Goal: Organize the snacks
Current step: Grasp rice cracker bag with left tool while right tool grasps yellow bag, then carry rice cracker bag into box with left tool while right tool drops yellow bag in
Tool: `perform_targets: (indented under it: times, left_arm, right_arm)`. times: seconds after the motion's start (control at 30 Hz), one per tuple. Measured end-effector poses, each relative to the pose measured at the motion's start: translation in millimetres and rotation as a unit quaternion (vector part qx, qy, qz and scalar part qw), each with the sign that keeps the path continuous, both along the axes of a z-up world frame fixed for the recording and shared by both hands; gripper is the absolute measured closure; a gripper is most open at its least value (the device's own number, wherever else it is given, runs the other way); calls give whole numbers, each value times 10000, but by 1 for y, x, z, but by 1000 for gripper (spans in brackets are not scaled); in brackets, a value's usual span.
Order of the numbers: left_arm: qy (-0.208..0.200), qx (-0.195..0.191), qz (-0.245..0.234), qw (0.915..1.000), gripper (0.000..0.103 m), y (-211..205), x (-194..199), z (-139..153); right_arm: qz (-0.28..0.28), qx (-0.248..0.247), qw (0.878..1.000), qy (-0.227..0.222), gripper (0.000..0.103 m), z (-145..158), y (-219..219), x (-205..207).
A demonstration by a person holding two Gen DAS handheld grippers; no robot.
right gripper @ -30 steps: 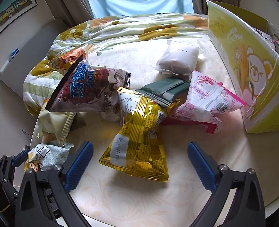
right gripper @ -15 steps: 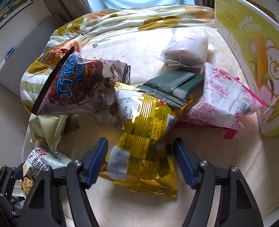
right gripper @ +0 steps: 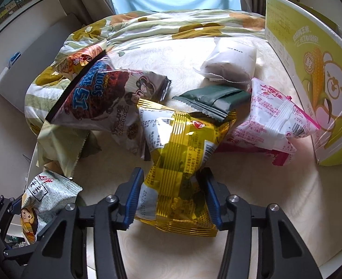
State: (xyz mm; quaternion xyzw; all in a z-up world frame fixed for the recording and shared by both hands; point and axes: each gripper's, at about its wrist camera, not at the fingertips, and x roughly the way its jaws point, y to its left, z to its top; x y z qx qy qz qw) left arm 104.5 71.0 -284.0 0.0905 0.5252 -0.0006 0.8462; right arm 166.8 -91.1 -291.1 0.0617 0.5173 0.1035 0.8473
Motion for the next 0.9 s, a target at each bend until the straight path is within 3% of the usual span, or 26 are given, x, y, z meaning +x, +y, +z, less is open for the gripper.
perform_targets:
  times: [0.57,0.9]
  left_arm:
    - [-341,-179,117,9992,45,-13,-18,37]
    - [-744,-447,180,9961,45,-40,-17,99]
  right_arm:
    - [192,353,9991,-140,69,25,-15,-30]
    - [288,713,9953,-591,69,87,-47,-46]
